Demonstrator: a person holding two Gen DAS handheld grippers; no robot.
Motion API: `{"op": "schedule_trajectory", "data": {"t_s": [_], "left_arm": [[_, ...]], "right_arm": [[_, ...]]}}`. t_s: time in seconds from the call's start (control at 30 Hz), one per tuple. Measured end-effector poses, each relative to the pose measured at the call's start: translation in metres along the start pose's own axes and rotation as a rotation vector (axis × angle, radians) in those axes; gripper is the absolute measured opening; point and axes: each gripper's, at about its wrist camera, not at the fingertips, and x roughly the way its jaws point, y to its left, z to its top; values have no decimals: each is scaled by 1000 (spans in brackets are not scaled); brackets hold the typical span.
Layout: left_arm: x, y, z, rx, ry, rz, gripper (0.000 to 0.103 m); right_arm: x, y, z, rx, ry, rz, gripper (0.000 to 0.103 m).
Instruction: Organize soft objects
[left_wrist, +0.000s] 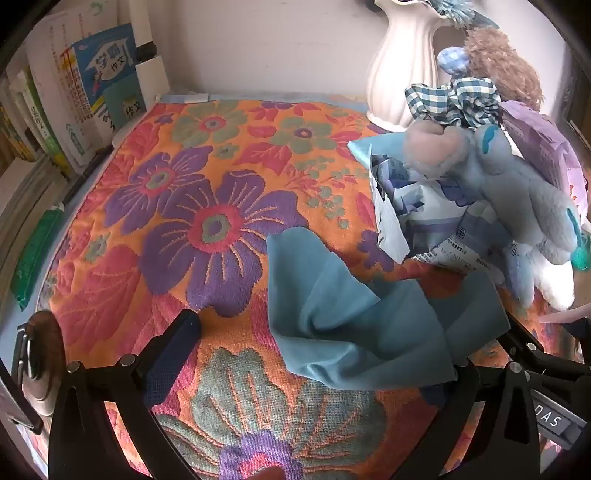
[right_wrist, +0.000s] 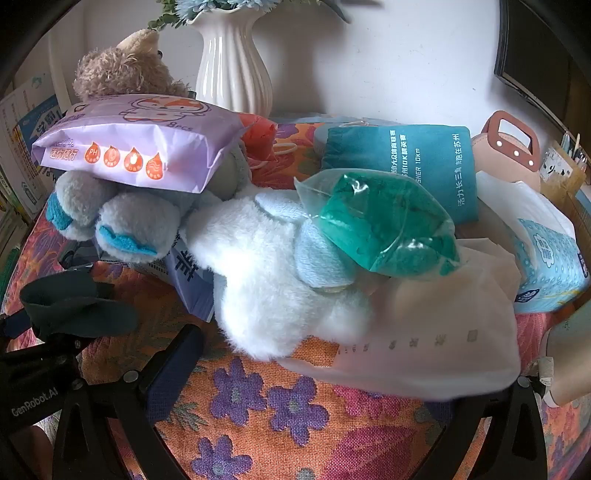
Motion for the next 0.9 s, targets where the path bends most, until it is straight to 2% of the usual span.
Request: {"op": "schedule_trajectory", "data": {"t_s": [0.9], "left_arm": [[0, 0, 0, 4, -1, 8, 102]], "right_arm": [[0, 0, 0, 0, 0, 0, 103]]}}
